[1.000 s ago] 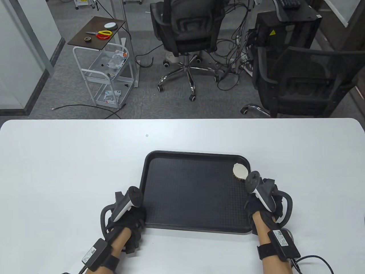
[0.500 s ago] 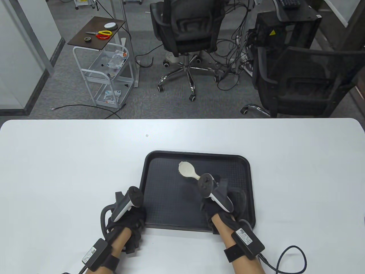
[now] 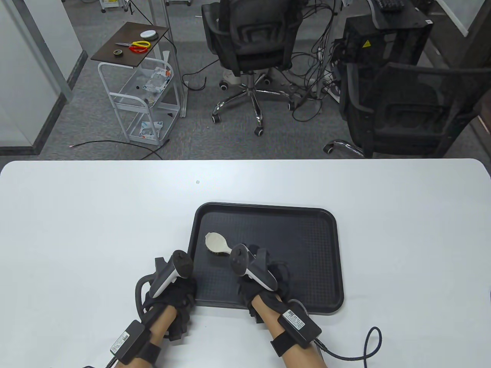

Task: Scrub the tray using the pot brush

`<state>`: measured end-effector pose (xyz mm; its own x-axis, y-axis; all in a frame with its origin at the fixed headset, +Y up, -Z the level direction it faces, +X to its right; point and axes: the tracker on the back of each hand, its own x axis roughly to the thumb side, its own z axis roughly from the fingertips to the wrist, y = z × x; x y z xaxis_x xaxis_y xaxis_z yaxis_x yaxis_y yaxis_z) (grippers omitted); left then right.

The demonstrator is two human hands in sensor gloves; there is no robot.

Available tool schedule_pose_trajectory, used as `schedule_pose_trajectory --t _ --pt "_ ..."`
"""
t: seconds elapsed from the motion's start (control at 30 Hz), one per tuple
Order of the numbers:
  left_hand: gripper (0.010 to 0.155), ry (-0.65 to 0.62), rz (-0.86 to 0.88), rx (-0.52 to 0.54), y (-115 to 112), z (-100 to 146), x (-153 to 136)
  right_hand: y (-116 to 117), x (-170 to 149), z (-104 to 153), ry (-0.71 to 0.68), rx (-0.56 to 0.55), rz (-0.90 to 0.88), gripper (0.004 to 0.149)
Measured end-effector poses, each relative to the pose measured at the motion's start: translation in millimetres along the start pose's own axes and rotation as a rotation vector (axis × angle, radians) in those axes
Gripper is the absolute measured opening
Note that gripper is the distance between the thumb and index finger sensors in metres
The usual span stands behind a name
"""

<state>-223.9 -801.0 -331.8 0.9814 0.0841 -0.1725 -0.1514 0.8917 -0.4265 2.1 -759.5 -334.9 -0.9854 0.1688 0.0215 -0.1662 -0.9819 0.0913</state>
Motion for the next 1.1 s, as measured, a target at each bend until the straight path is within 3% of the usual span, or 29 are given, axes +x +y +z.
schedule_pose_trajectory --t 0.17,0.43,0.63,0.83,0.97,1.1 --pt "0.078 0.001 -0.002 0.002 0 0 0 -7 -43 6 0.082 -0.002 -0.006 0.053" --pt "0.077 0.002 -0.002 0.002 0 0 0 -30 -149 23 0.289 -0.017 0.015 0.052" --pt "0.077 0.001 -0.002 0.000 0 0 0 -48 -205 34 0.422 -0.014 0.090 0.052" --pt "0.077 0.001 -0.001 0.001 0 0 0 -62 -201 35 0.419 -0.005 0.113 0.052" --pt "0.077 0.003 -0.002 0.002 0 0 0 -76 -160 37 0.292 -0.081 0.076 0.052" --pt "0.077 0.001 0.000 -0.002 0 0 0 -74 -112 36 0.173 -0.111 0.046 0.053"
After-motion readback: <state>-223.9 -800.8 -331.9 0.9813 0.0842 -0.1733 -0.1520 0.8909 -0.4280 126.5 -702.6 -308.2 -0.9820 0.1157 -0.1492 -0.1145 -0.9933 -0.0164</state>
